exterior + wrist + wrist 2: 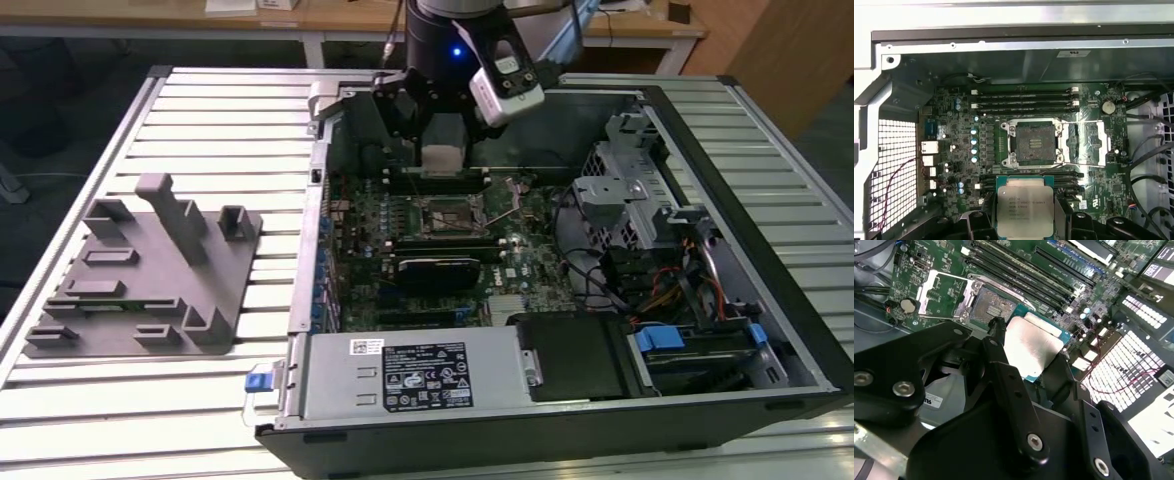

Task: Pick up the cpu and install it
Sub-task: 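Pick up the cpu and move it towards the insertion slot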

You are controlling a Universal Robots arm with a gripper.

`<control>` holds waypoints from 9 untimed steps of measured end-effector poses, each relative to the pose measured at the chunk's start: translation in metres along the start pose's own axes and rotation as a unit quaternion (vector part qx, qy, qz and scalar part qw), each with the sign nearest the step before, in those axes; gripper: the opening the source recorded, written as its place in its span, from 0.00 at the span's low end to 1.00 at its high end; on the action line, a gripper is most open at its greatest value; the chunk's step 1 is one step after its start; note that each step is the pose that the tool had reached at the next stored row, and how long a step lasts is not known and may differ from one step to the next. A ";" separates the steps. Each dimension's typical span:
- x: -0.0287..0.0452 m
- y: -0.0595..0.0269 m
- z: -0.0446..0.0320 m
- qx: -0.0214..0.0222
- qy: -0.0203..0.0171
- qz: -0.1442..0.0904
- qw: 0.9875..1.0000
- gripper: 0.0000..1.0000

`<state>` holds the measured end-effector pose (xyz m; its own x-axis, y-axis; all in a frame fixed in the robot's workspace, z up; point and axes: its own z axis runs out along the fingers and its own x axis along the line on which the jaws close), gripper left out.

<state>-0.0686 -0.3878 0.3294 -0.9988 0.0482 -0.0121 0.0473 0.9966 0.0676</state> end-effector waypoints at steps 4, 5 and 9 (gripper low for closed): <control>-0.0019 0.0016 0.0048 0.000 0.000 0.000 1.000 0.54; -0.0024 0.0020 0.0059 0.000 0.001 0.000 1.000 0.54; -0.0062 0.0040 0.0093 0.000 0.001 0.000 1.000 0.54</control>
<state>-0.0620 -0.3835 0.3205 -0.9988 0.0482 -0.0091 0.0475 0.9966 0.0672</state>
